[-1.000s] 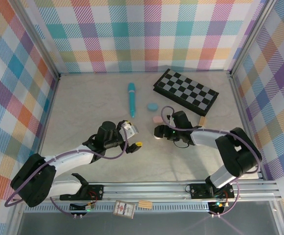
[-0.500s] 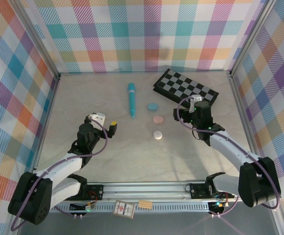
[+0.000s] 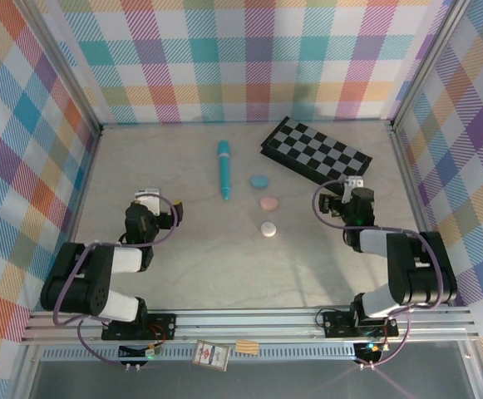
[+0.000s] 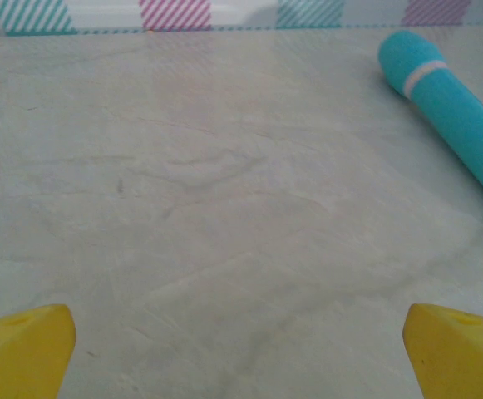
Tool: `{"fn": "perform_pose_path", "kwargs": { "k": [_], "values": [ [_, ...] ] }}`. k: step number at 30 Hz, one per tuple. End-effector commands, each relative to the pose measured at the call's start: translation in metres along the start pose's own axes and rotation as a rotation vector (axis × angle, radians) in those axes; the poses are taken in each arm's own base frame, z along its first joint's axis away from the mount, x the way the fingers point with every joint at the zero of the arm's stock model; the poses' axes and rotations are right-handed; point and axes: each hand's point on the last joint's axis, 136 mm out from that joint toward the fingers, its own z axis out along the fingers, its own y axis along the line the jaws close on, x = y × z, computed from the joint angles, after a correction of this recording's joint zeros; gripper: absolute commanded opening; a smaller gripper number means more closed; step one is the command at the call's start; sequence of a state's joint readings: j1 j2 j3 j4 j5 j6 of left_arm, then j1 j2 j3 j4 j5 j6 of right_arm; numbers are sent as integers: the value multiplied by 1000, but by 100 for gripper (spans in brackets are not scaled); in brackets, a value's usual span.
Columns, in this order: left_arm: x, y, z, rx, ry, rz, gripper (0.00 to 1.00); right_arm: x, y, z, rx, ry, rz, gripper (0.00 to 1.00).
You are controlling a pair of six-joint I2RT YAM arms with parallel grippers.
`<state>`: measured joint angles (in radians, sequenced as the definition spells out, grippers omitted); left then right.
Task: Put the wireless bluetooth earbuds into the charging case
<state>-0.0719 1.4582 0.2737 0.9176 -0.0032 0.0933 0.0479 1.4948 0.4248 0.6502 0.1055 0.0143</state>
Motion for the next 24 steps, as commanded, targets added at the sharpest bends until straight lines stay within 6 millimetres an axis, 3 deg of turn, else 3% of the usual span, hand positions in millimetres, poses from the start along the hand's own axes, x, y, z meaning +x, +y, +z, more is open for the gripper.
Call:
{"fn": "perform_pose_path", "kwargs": {
  "k": [1, 6, 24],
  "values": [
    [-12, 5, 10, -1, -100, -50, 100, -23, 6, 1, -60, -137, -4, 99],
    [-3, 12, 33, -43, 64, -65, 100, -22, 3, 3, -69, -117, 11, 99],
    [-6, 14, 33, -65, 53, -62, 100, -23, 3, 3, -67, -121, 10, 99]
  ]
}}
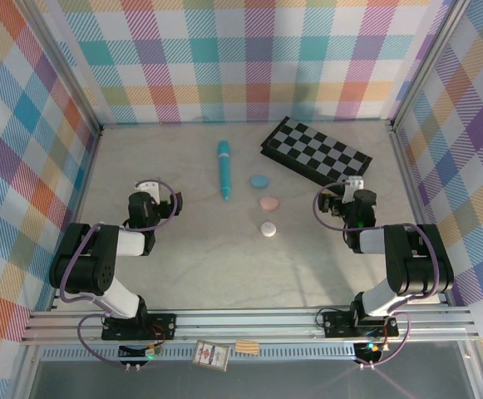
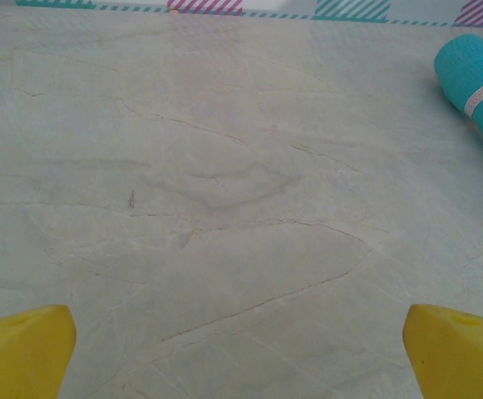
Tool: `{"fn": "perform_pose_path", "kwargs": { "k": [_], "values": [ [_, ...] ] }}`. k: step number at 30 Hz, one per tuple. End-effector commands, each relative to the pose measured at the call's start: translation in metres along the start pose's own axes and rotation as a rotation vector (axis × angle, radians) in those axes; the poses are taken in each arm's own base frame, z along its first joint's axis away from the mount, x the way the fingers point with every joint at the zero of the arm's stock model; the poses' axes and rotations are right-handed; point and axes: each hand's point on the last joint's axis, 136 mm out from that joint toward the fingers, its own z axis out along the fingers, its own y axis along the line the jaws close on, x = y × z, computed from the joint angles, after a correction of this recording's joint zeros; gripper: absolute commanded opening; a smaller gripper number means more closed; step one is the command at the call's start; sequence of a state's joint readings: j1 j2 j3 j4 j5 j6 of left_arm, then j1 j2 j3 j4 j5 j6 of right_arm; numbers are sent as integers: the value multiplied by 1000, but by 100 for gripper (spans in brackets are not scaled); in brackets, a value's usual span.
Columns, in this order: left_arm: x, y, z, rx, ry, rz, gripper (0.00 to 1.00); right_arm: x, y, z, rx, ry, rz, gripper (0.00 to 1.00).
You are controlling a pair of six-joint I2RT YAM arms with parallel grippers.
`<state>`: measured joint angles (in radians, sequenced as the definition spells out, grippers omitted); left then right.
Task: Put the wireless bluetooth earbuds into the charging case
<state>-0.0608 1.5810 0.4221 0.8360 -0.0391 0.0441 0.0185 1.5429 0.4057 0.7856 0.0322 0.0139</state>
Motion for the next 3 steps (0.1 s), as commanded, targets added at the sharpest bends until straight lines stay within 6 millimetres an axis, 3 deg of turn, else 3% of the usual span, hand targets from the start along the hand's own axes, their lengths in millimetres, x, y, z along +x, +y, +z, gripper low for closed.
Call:
{"fn": "perform_pose_path", "kwargs": {
  "k": [1, 3],
  "values": [
    [-1, 4, 1, -15, -1, -11, 100, -15, 2, -1, -18, -55, -3, 99],
    [-2, 4, 0, -13, -5, -11, 100, -15, 2, 0, -17, -55, -2, 99]
  ]
}}
